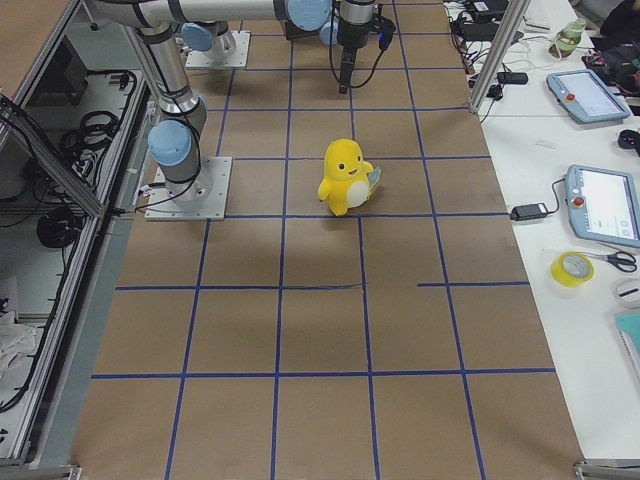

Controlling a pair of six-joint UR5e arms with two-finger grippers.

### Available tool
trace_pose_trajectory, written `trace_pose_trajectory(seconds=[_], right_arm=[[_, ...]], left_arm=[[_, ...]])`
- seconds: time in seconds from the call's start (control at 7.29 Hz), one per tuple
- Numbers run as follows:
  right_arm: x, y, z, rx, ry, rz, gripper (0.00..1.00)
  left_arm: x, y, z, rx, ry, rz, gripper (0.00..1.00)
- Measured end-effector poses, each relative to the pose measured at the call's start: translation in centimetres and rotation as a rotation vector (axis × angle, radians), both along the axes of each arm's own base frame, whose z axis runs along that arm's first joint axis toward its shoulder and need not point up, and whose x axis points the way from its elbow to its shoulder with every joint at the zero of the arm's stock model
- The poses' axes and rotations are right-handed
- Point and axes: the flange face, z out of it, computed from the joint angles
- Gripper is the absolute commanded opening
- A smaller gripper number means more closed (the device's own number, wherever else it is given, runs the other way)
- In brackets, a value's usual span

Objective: Pull drawer sideways
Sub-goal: 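Close the left gripper around the white drawer handle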

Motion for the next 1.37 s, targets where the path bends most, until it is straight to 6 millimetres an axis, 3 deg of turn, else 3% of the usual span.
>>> trace_pose_trajectory(seconds=[0.55, 0.82, 1.37], right_arm=[[0.00, 0.00, 0.00, 0.000, 0.000, 0.000, 1.00], [0.00, 0.00, 0.00, 0.000, 0.000, 0.000, 1.00], [-0.02, 0.00, 0.00, 0.000, 0.000, 0.000, 1.00]], left_arm=[[0.64, -0.56, -0.60, 0.027, 0.001, 0.014, 0.75], [0.59, -0.76, -0.91, 0.037, 0.001, 0.013, 0.55], [0.37, -0.98, -0.71, 0.025, 0.008, 0.016, 0.44]])
